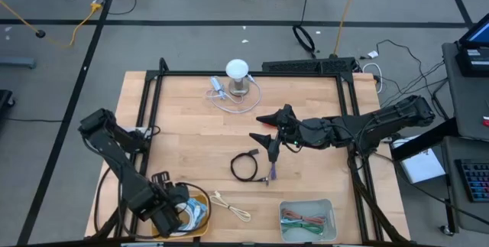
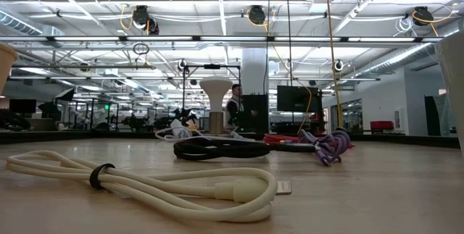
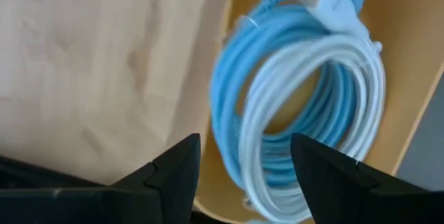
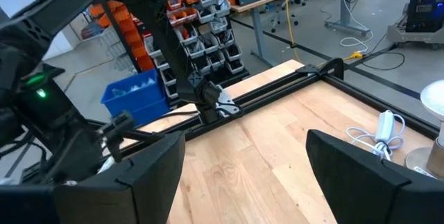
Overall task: Pick & Place USB Port
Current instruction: Put the red charger cable into the gray bin
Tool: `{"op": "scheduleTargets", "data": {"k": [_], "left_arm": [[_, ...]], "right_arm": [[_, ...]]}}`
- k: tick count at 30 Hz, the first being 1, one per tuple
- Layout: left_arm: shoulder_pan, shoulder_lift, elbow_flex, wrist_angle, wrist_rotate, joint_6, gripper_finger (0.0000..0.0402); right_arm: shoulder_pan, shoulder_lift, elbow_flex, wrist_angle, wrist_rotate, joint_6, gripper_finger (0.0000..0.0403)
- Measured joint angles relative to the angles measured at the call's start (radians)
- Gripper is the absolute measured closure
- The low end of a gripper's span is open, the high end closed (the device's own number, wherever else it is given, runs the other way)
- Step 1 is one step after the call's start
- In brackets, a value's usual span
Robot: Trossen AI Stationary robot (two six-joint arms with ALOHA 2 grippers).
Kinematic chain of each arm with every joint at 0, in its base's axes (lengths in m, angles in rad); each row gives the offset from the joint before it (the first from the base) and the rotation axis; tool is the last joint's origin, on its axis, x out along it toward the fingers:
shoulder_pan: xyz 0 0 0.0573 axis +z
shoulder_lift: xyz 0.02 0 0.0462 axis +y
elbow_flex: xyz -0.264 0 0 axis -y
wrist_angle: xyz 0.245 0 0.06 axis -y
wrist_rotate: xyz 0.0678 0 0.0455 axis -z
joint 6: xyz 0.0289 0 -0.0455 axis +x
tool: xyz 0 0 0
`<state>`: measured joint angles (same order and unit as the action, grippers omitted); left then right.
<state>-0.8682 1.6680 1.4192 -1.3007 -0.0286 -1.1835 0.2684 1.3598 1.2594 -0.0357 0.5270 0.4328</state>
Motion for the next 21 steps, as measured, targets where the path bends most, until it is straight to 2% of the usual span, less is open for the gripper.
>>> {"op": "scheduleTargets", "data": {"k": [5,9,12,16,21], "left_arm": [[0.039,0.000,0.055,-0.026,-0.171,0.012,0.0172],[0.154,-0.011,0.065,-0.008,-0.342,-0.068,0.0172],[0.271,-0.023,0.059,0.077,-0.420,-0.141,0.0172],[0.417,-0.008,0.056,0.188,-0.426,-0.111,0.0172],[0.565,0.074,0.056,0.384,-0.304,0.096,0.0172]], "right_arm": [[0.000,0.000,0.000,-0.016,0.000,0.004,0.0110],[0.015,-0.001,0.000,-0.141,-0.005,0.061,0.0110],[0.048,-0.009,0.000,-0.285,-0.008,0.133,0.0110],[0.103,-0.013,0.000,-0.439,-0.007,0.233,0.0110],[0.171,-0.018,-0.001,-0.637,-0.001,0.360,0.0110]]}}
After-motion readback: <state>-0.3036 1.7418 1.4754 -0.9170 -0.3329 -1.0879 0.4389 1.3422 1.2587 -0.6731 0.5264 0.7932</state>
